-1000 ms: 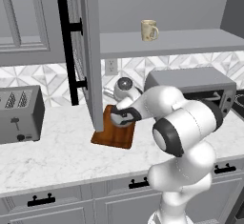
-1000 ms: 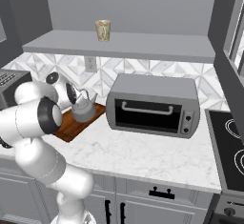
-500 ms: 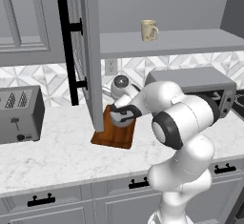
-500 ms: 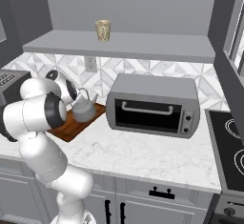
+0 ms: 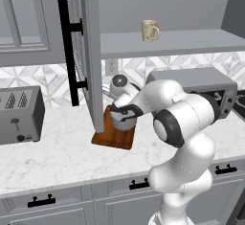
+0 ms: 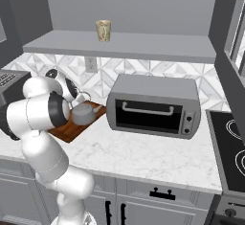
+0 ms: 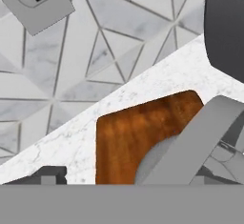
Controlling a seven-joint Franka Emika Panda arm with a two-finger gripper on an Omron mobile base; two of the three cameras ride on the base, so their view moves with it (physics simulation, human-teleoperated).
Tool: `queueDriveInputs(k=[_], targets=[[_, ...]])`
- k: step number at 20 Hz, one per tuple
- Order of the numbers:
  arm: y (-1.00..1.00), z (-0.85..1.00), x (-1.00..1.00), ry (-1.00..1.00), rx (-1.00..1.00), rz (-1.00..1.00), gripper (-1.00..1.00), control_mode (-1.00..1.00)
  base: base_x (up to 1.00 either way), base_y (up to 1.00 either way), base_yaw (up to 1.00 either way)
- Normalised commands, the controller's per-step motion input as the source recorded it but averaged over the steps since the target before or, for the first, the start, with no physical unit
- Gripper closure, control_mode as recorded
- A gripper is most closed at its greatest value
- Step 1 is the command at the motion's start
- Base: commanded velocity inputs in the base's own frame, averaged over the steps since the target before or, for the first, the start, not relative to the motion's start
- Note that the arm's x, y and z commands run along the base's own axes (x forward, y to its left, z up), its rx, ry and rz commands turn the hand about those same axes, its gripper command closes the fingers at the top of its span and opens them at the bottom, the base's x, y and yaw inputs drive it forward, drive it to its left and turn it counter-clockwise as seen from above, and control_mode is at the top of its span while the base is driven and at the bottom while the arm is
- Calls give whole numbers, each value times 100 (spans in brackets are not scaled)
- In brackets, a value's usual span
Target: Pick the kettle from the counter and place it on the tray. Then pick the mug from the cabinet and place it on the tray. Then close the cabinet doors.
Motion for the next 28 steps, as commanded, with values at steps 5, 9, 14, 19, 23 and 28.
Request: queueDriveInputs(k=[5, 9, 14, 19, 23, 28], targets=[[0, 5, -7, 0, 0, 0, -100, -100, 0, 0, 0], [0, 19, -27, 0, 0, 0, -100, -100, 0, 0, 0], [0, 46, -44, 0, 0, -3, -100, -100, 0, 0, 0], [-5, 51, -45, 0, -1, -1, -100, -100, 0, 0, 0], [-25, 41, -47, 0, -8, 0, -100, -100, 0, 0, 0], [-38, 38, -47, 0, -17, 6, -100, -100, 0, 0, 0]])
